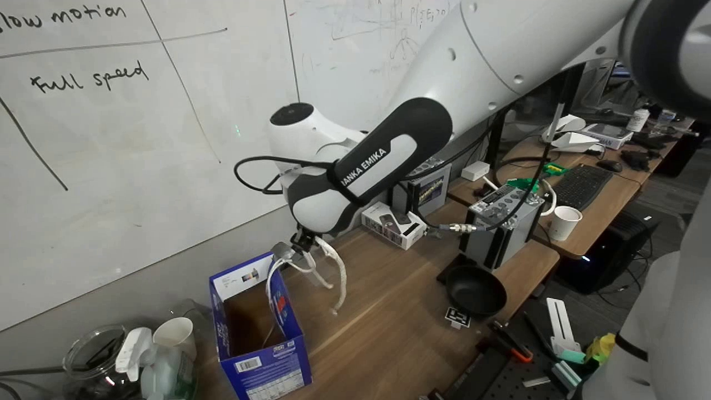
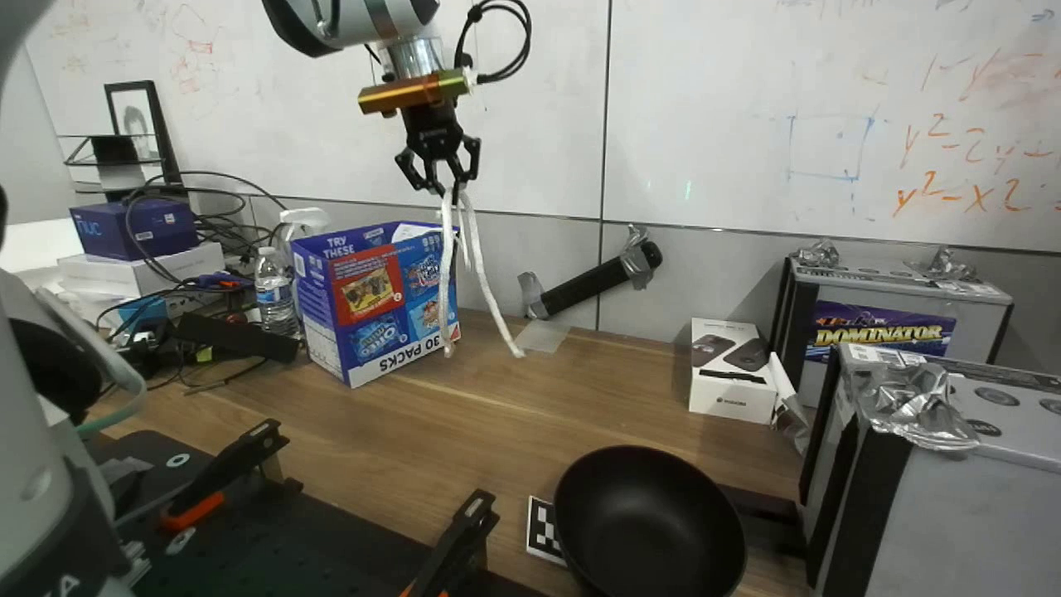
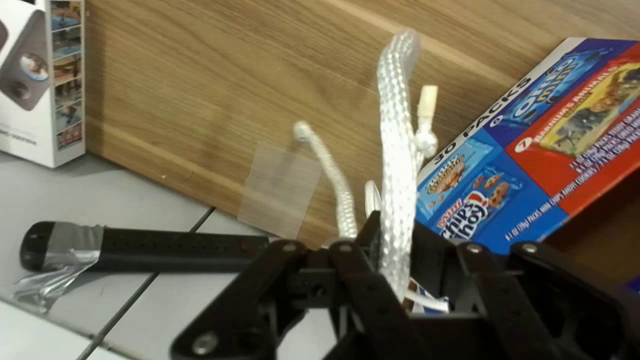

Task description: Pick up the two white ropes from the table and put them in the box

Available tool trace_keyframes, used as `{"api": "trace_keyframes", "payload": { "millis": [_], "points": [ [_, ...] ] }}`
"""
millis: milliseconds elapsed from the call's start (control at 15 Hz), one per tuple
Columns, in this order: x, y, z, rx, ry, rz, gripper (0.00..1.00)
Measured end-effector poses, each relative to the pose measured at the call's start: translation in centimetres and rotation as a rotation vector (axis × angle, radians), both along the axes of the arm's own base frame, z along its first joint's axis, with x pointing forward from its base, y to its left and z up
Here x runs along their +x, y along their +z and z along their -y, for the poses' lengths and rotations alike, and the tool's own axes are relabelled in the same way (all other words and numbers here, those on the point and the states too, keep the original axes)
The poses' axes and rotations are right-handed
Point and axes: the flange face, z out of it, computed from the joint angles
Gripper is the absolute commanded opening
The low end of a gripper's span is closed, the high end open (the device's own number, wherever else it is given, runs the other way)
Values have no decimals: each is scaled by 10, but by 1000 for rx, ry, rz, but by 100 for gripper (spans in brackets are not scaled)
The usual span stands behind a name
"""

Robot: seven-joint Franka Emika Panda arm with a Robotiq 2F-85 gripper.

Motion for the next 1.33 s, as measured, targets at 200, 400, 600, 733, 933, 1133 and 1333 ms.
{"api": "trace_keyframes", "payload": {
  "millis": [200, 400, 600, 733, 933, 1133, 1333],
  "points": [
    [-1, 48, -18, -28, 3, 36, 8],
    [2, 90, -41, -43, 9, 66, 8],
    [6, 128, -62, -48, 16, 91, 8],
    [9, 147, -74, -56, 20, 106, 8],
    [15, 167, -89, -65, 22, 116, 8],
    [20, 179, -100, -81, 12, 113, 8],
    [19, 195, -110, -85, -3, 112, 8]
  ]
}}
